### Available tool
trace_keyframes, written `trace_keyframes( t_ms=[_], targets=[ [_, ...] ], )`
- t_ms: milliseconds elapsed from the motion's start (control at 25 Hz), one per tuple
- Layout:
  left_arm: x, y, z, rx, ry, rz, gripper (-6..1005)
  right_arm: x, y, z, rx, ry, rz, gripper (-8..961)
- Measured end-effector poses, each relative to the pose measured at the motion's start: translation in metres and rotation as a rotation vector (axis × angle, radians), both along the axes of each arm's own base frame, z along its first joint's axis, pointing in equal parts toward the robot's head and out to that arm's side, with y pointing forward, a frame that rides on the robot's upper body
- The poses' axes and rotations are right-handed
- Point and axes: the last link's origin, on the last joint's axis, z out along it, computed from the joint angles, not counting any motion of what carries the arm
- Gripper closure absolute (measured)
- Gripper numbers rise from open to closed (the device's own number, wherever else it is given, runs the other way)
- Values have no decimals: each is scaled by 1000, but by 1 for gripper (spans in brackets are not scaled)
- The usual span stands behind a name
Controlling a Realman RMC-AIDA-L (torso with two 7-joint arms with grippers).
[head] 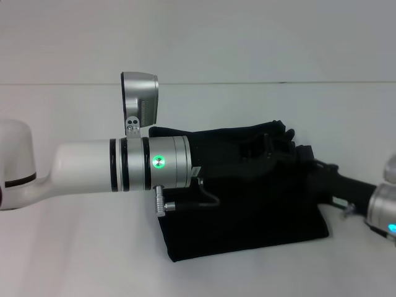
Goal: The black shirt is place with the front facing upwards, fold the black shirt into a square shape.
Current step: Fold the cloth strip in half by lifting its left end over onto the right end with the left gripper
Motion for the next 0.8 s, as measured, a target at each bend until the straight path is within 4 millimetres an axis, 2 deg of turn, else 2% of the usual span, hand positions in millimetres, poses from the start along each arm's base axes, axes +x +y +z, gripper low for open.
trace_keyframes(
  t_ms=[200,400,560,800],
  targets=[
    [-1,-2,0,-7,-6,-3,971,-14,34,-1,72,-41,-52,67],
    [-3,-5,-1,-7,-6,-11,971,-31,59,11,164,4,-73,69],
    [-7,-5,-9,-4,56,-18,971,-38,70,19,206,18,-69,69],
    [-18,-4,-20,25,126,15,970,-33,76,24,238,-13,-105,70]
  ],
)
